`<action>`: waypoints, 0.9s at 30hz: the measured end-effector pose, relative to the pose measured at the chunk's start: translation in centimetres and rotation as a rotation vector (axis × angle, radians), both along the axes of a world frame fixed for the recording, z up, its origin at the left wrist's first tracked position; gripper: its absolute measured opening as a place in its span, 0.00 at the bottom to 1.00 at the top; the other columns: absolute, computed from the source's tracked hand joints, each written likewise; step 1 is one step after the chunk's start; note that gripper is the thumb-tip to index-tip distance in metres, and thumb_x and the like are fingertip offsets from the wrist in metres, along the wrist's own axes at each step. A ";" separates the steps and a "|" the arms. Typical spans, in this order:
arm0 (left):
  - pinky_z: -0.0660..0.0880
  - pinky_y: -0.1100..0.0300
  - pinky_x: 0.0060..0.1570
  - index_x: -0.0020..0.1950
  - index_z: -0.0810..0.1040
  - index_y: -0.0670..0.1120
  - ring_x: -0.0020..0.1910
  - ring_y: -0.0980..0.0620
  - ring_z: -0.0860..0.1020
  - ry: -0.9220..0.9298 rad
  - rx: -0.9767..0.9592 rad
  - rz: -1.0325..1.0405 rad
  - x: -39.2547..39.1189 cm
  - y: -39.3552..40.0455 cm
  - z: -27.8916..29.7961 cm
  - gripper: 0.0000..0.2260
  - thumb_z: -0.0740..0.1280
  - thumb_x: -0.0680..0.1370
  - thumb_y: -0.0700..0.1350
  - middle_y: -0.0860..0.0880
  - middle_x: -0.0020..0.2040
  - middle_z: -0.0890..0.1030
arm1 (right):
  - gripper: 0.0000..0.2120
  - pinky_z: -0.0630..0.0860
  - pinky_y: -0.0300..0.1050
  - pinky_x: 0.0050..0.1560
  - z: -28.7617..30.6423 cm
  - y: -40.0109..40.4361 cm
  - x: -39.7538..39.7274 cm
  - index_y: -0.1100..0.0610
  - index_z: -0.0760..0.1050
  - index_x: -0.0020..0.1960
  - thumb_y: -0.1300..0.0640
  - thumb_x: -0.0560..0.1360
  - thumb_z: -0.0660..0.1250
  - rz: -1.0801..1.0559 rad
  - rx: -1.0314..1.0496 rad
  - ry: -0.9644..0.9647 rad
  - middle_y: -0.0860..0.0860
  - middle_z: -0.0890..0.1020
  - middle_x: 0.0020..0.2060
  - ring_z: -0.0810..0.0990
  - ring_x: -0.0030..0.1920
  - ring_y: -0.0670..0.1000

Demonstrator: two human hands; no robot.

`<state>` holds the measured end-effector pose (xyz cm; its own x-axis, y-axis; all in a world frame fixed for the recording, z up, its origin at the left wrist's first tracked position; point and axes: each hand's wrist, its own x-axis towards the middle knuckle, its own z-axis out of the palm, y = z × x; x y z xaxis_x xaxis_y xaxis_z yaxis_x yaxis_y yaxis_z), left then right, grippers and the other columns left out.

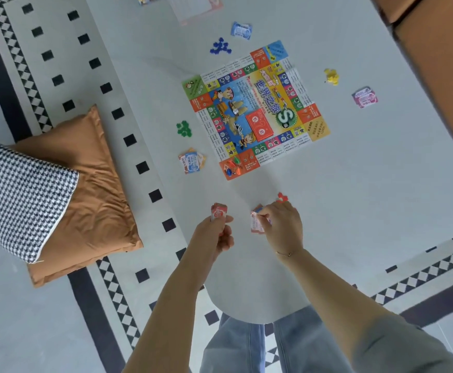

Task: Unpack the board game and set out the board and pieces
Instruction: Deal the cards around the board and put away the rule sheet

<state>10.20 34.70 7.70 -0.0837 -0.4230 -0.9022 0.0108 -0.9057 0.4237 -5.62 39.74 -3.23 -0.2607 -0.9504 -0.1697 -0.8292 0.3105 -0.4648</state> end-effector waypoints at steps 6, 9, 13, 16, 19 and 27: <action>0.74 0.65 0.33 0.49 0.76 0.41 0.32 0.52 0.77 0.027 -0.109 -0.045 0.0 -0.4 0.2 0.12 0.57 0.82 0.47 0.45 0.39 0.81 | 0.07 0.70 0.45 0.45 -0.2 0.4 -0.5 0.54 0.76 0.47 0.58 0.70 0.72 0.014 -0.030 -0.036 0.49 0.79 0.43 0.77 0.45 0.55; 0.77 0.66 0.35 0.52 0.78 0.41 0.35 0.53 0.81 0.037 -0.141 -0.113 -0.7 -1.0 0.6 0.12 0.60 0.81 0.48 0.45 0.45 0.85 | 0.06 0.70 0.42 0.46 2.1 -0.6 -1.4 0.56 0.76 0.48 0.59 0.72 0.70 -0.098 -0.156 -0.188 0.50 0.77 0.42 0.75 0.43 0.51; 0.76 0.66 0.32 0.49 0.80 0.44 0.35 0.54 0.82 0.036 -0.165 -0.217 -4.4 -1.9 2.3 0.08 0.64 0.79 0.47 0.48 0.43 0.86 | 0.03 0.71 0.34 0.37 8.3 -3.1 -4.8 0.55 0.78 0.44 0.60 0.75 0.66 -0.332 -0.175 -0.561 0.49 0.80 0.39 0.78 0.35 0.45; 0.75 0.67 0.31 0.50 0.80 0.42 0.34 0.53 0.83 0.071 -0.204 -0.269 -7.5 -2.9 3.6 0.07 0.66 0.78 0.45 0.46 0.43 0.86 | 0.04 0.71 0.29 0.35 11.7 -4.9 -7.7 0.56 0.81 0.47 0.57 0.75 0.67 -0.257 0.035 -0.765 0.47 0.82 0.42 0.77 0.37 0.42; 0.75 0.67 0.31 0.47 0.80 0.43 0.33 0.53 0.82 0.080 -0.238 -0.321 -10.7 -4.2 4.2 0.07 0.68 0.77 0.46 0.45 0.42 0.85 | 0.05 0.69 0.29 0.38 13.0 -6.4 -10.7 0.52 0.81 0.43 0.51 0.73 0.70 -0.134 0.173 -0.743 0.43 0.81 0.37 0.74 0.36 0.39; 0.74 0.66 0.32 0.46 0.81 0.45 0.34 0.54 0.82 0.067 -0.299 -0.388 -19.0 -7.3 3.8 0.07 0.68 0.76 0.47 0.46 0.42 0.86 | 0.03 0.69 0.32 0.38 13.5 -9.2 -18.7 0.54 0.82 0.40 0.55 0.71 0.72 -0.163 0.138 -0.792 0.47 0.82 0.36 0.75 0.36 0.42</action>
